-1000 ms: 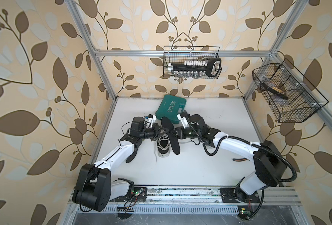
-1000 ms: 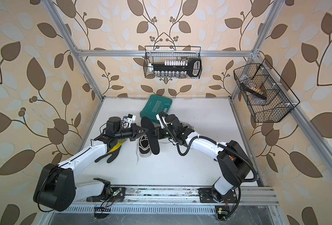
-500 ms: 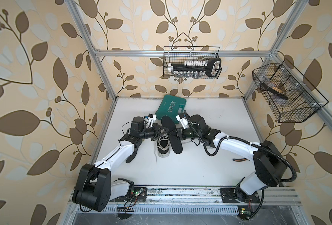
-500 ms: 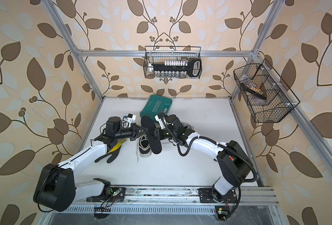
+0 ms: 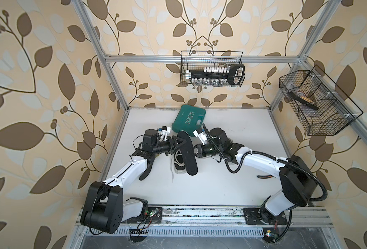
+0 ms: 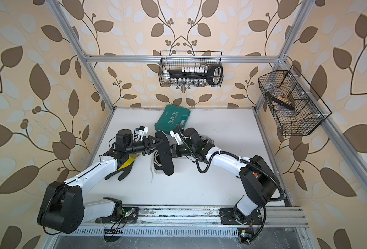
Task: Insert the insole into the shoe
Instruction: Pick up the insole from the center of the board.
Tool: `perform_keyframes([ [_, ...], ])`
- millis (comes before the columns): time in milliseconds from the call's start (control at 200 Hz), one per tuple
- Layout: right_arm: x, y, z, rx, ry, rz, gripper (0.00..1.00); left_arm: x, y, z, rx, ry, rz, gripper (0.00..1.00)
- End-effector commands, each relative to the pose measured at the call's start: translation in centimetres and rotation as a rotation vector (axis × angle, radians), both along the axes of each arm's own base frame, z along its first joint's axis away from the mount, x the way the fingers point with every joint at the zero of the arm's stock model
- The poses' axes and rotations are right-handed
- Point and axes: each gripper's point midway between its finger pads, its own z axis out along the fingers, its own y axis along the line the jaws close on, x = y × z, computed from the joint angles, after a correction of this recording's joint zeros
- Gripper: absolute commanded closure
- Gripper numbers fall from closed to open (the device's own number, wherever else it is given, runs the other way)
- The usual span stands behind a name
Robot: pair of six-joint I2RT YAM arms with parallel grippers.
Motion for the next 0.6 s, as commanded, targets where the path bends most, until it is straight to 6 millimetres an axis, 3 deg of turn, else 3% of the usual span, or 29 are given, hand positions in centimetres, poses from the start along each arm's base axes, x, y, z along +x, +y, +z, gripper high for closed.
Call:
perform_keyframes([
  [0, 0.1, -0.1, 0.9, 0.014, 0.011, 0.022, 1.00, 0.7, -0.2, 2.7, -0.044, -0.136, -0.025, 0.50],
  [100, 0.3, -0.4, 0.8, 0.012, 0.018, 0.017, 1.00, 1.2, -0.5, 3.5, -0.092, -0.166, -0.034, 0.56],
  [215, 0.4, -0.3, 1.1, 0.009, 0.015, 0.025, 1.00, 1.4, -0.6, 3.6, -0.102, -0.164, -0.039, 0.75],
  [270, 0.4, -0.3, 1.4, 0.005, 0.000, 0.029, 0.93, 1.3, -0.6, 3.6, -0.094, -0.164, -0.035, 0.84],
  [370, 0.5, -0.3, 1.9, 0.003, -0.033, 0.036, 0.75, 1.3, -0.3, 3.6, -0.061, -0.167, -0.017, 0.95],
  [460, 0.8, -0.3, 2.5, 0.004, -0.061, 0.037, 0.41, 1.0, 0.0, 3.7, -0.037, -0.164, -0.007, 1.00],
  [595, 1.4, -1.1, 3.5, 0.004, -0.255, -0.056, 0.21, 0.8, 1.1, 3.1, 0.036, -0.108, 0.067, 1.00],
])
